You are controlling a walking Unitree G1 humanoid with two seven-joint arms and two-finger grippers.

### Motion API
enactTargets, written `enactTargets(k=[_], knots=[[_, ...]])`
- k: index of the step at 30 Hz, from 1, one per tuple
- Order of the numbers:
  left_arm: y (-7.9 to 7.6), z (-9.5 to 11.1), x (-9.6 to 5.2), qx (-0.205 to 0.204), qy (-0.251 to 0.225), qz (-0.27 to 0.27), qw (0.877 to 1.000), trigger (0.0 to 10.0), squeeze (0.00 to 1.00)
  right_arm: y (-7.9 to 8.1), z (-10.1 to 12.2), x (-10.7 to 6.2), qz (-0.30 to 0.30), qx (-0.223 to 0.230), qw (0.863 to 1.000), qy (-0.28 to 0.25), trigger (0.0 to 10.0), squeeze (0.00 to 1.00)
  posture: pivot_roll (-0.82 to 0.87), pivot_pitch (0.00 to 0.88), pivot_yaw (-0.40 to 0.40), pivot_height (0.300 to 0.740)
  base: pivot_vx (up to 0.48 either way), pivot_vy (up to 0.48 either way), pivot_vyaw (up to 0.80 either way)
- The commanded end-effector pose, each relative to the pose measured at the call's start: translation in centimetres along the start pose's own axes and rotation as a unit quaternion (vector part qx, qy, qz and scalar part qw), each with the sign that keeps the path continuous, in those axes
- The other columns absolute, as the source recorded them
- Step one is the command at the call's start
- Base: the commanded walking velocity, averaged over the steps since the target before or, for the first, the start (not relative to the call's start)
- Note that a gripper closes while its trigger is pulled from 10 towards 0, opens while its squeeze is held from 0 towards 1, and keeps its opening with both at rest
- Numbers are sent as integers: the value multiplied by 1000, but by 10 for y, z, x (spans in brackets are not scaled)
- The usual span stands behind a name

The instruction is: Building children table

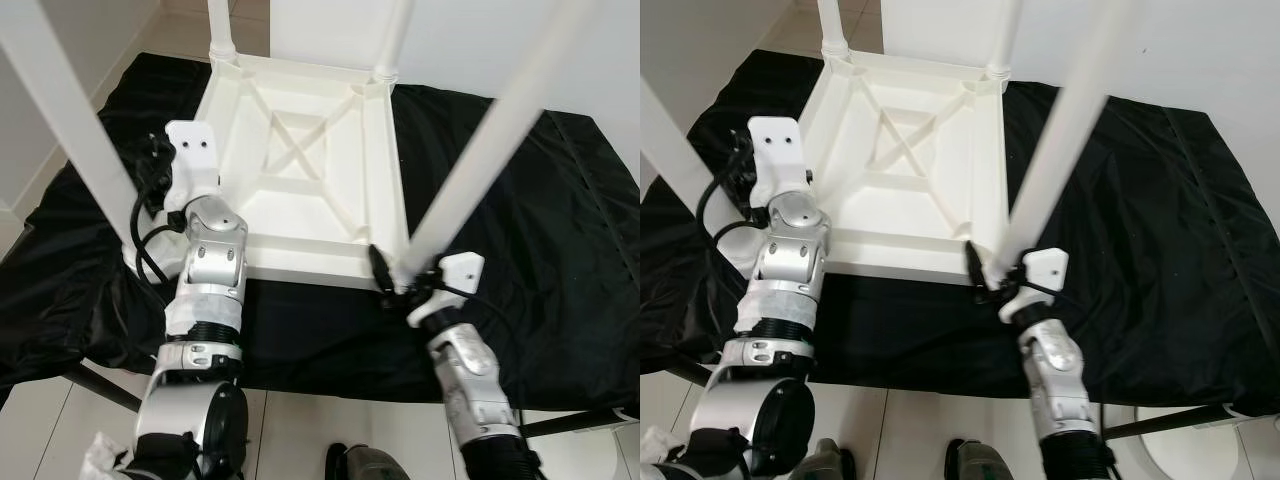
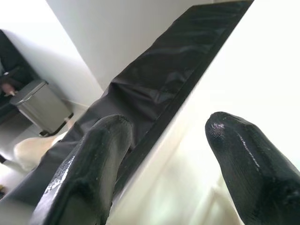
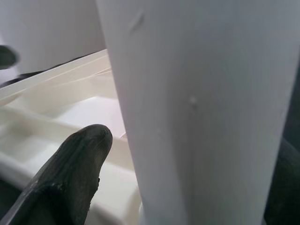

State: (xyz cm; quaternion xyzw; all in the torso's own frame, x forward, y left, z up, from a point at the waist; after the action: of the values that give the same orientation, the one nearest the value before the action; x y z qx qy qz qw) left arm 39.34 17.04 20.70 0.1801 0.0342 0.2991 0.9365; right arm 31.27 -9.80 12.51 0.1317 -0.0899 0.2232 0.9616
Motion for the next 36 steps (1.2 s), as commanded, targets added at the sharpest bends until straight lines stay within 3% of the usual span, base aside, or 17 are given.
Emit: enactTargets(k=[1,8,9,13,16,17,18,19,21,22,23,25,27,28,30,32,36], knots=[[33,-4,-6,-5,22,172,985,10000,0,7,-23,-4,14,10,999,50,10000,0,109,110,-52,740,0,0,0],[14,12,-7,-50,-33,93,994,10000,0,1,-23,-8,-15,3,999,42,10000,0,110,110,-52,740,0,0,0],[-1,23,-12,-96,-68,22,993,10000,0,-3,-21,-11,-33,-1,999,33,10000,1000,107,109,-50,740,0,0,0],[-24,44,-30,-157,-130,-97,974,10000,0,-15,-15,-19,-80,-14,997,15,10000,1000,104,107,-48,740,0,0,0],[-63,67,-71,-210,-194,-295,912,10000,0,-24,-8,-34,-123,-35,992,-5,10000,1000,97,103,-43,740,0,0,0],[-72,72,-86,-224,-206,-353,885,10000,0,-25,-7,-36,-128,-35,991,-8,10000,0,95,101,-40,740,0,0,0],[-72,72,-86,-224,-206,-353,885,10000,0,-25,-7,-36,-128,-35,991,-8,10000,0,95,101,-40,740,0,0,0],[-76,75,-97,-226,-219,-386,867,10000,0,-25,-5,-38,-130,-39,991,-12,10000,0,95,101,-40,740,0,0,0],[-76,75,-97,-226,-219,-386,867,10000,0,-25,-5,-38,-130,-39,991,-12,10000,0,95,101,-40,740,0,0,0],[-85,76,-114,-220,-232,-446,836,10000,0,-29,-1,-40,-144,-48,988,-21,10000,0,92,98,-37,740,0,0,0],[-85,76,-114,-220,-232,-446,836,10000,0,-29,-1,-40,-144,-48,988,-21,10000,0,92,98,-37,740,0,0,0],[-88,77,-148,-180,-304,-523,776,10000,0,-40,9,-45,-181,-67,980,-45,10000,0,93,97,-37,740,0,0,0],[-88,77,-148,-180,-304,-523,776,10000,0,-40,9,-45,-181,-67,980,-45,10000,0,93,97,-37,740,0,0,0],[-89,74,-161,-161,-328,-551,750,10000,0,-45,14,-47,-195,-71,977,-55,10000,0,93,97,-37,740,0,0,0],[-89,74,-161,-161,-328,-551,750,10000,0,-45,14,-47,-195,-71,977,-55,10000,0,93,97,-37,740,0,0,0],[-88,58,-170,-140,-323,-595,723,10000,0,-52,24,-49,-217,-80,970,-74,10000,0,90,89,-36,740,0,0,0],[-84,45,-166,-133,-307,-611,717,10000,0,-57,29,-52,-229,-86,967,-76,10000,0,91,87,-37,740,0,0,0]])
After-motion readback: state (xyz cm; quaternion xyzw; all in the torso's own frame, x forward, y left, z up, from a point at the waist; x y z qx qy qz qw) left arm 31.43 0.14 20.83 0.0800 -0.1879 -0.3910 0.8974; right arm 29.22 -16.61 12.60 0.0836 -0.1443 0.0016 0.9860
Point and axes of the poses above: a point about 5 cm out from each wrist's last joint towards the gripper, its own x axis pointing out of the wrist towards the gripper, its own z axis along the axis of the wrist's last joint, y = z × x, the point moved 4 cm from there along x, pointing out of the wrist towards the gripper, and after that the axes turned 8 degrees about x, right-handed, at the moved point
